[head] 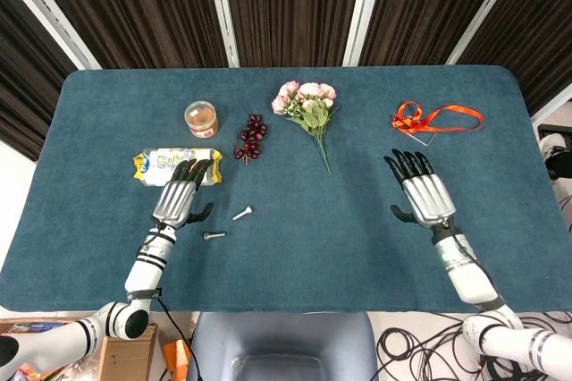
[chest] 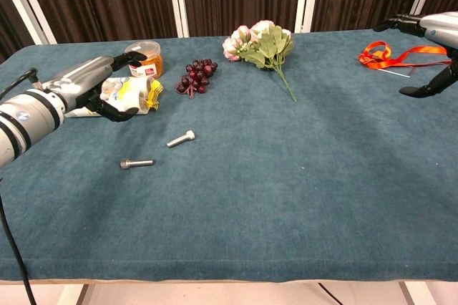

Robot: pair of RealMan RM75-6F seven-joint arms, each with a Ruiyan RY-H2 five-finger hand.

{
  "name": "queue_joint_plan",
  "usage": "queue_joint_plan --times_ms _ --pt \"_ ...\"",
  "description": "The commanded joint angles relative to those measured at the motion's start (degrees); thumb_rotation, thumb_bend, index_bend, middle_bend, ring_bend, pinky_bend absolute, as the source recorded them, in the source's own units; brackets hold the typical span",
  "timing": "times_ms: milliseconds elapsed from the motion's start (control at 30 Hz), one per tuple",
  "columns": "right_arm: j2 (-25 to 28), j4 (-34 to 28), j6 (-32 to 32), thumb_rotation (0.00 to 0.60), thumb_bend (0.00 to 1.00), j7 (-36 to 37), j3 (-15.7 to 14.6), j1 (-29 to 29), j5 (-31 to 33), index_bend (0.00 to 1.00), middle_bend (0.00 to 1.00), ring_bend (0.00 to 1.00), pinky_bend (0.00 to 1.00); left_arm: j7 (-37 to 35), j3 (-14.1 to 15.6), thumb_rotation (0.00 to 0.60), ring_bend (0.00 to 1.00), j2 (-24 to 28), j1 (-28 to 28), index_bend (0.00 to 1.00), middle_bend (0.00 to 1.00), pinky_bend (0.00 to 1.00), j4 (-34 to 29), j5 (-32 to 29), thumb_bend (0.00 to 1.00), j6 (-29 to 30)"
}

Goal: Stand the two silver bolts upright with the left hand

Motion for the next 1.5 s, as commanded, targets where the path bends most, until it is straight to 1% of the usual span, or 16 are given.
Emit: queue_joint_plan --times_ms 33,67,167,233,300,367,433,500,600,700,767,933,1100,1500 --pt "0.5 -0.7 1.0 0.600 0.21 0.6 -0.8 -0.4 -0.8 0.00 0.00 0.00 0.00 0.0 0.6 0.600 0.04 0.3 0.4 0.11 0.10 0.04 -1.2 0.4 0.36 0.8" --pt "0.9 -1.1 1.7 0.600 0.21 0.6 -1.2 -0.8 -1.4 0.00 0.00 0.00 0.00 0.0 1.0 0.600 0.04 0.5 0.7 0.11 0.10 0.04 -1.8 0.7 0.36 1.1" --pt "3.4 -3.3 6.0 0.600 0.21 1.8 -4.0 -4.0 -4.5 0.00 0.00 0.00 0.00 -0.5 3.7 0.600 0.04 1.6 3.0 0.12 0.11 0.05 -5.5 3.1 0.36 3.8" --pt "5.9 -4.5 10.4 0.600 0.21 3.3 -6.9 -7.7 -7.4 0.00 0.00 0.00 0.00 -0.7 6.0 0.600 0.05 2.0 5.3 0.14 0.11 0.05 -7.7 5.3 0.36 7.0" --pt "7.4 -4.5 14.0 0.600 0.21 5.2 -9.1 -10.6 -9.7 0.00 0.00 0.00 0.00 0.1 7.4 0.600 0.05 1.7 6.8 0.17 0.11 0.05 -8.7 6.1 0.37 9.0" --pt "8.7 -2.8 18.0 0.600 0.21 8.5 -11.5 -13.9 -12.1 0.00 0.00 0.00 0.00 1.0 8.5 0.600 0.05 0.4 8.2 0.20 0.11 0.05 -9.0 6.5 0.37 10.9" --pt "8.8 1.2 22.1 0.600 0.21 12.6 -13.6 -17.2 -14.1 0.00 0.00 0.00 0.00 1.2 9.3 0.600 0.05 -1.5 9.2 0.24 0.11 0.05 -8.5 6.7 0.38 12.0" --pt "8.3 4.8 24.9 0.600 0.21 16.7 -14.8 -19.7 -14.8 0.00 0.00 0.00 0.00 1.1 9.3 0.600 0.05 -3.6 9.5 0.29 0.11 0.05 -6.7 6.6 0.38 12.4" --pt "7.7 8.8 26.9 0.600 0.21 21.4 -16.0 -21.9 -15.7 0.00 0.00 0.00 0.00 1.0 8.3 0.600 0.07 -6.9 9.2 0.34 0.13 0.06 -2.9 5.8 0.37 12.0" --pt "7.4 11.3 28.6 0.600 0.21 24.2 -16.5 -23.0 -17.1 0.00 0.00 0.00 0.00 1.2 6.6 0.600 0.07 -10.3 8.4 0.38 0.14 0.06 2.3 4.9 0.37 11.5" --pt "7.2 12.3 29.1 0.600 0.21 25.1 -16.6 -23.3 -17.6 0.00 0.00 0.00 0.00 0.3 5.6 0.600 0.08 -12.0 7.9 0.40 0.15 0.06 4.7 4.3 0.36 11.0" --pt "7.3 13.2 27.9 0.600 0.21 26.7 -16.3 -23.2 -17.4 0.00 0.00 0.00 0.00 -2.0 3.1 0.600 0.09 -14.9 6.8 0.41 0.17 0.08 9.3 4.0 0.35 10.9" --pt "7.0 13.6 26.1 0.600 0.21 26.9 -16.2 -22.8 -17.1 0.00 0.00 0.00 0.00 -2.0 1.7 0.600 0.10 -17.0 5.4 0.43 0.18 0.12 12.7 3.5 0.34 9.7" --pt "7.3 12.8 24.8 0.600 0.21 26.2 -15.6 -22.9 -16.9 0.00 0.00 0.00 0.00 -1.6 -0.4 0.600 0.10 -21.3 2.2 0.46 0.18 0.13 17.7 1.5 0.33 4.8"
